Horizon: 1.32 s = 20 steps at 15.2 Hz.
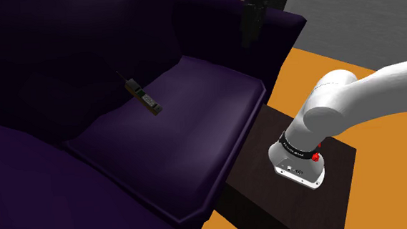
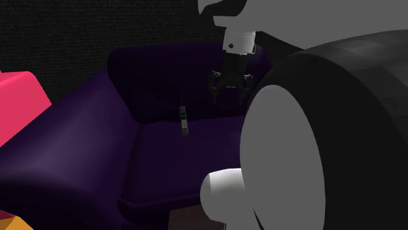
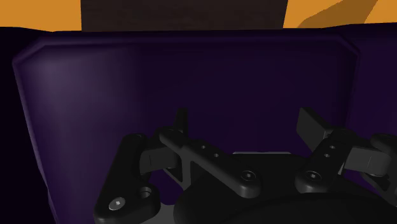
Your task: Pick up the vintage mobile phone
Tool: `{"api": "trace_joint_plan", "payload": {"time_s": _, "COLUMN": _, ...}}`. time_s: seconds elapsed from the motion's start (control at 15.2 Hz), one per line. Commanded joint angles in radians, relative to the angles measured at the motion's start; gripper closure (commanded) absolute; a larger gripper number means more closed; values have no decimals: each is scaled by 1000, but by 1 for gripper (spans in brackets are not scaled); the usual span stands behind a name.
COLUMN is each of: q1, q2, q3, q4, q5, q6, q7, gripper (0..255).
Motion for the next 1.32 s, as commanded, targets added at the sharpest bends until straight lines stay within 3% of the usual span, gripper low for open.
{"api": "trace_joint_plan", "payload": {"time_s": 0.0, "q1": 0, "q2": 0, "q3": 0, "q4": 0, "q5": 0, "q6": 0, "q7": 0, "gripper": 0}}
{"api": "trace_joint_plan", "payload": {"time_s": 0.59, "q1": 30, "q2": 291, "q3": 97, "q4": 75, "q5": 16, "q6": 241, "q7": 58, "gripper": 0}}
{"api": "trace_joint_plan", "payload": {"time_s": 1.25, "q1": 54, "q2": 657, "q3": 181, "q4": 283, "q5": -40, "q6": 419, "q7": 148, "gripper": 0}}
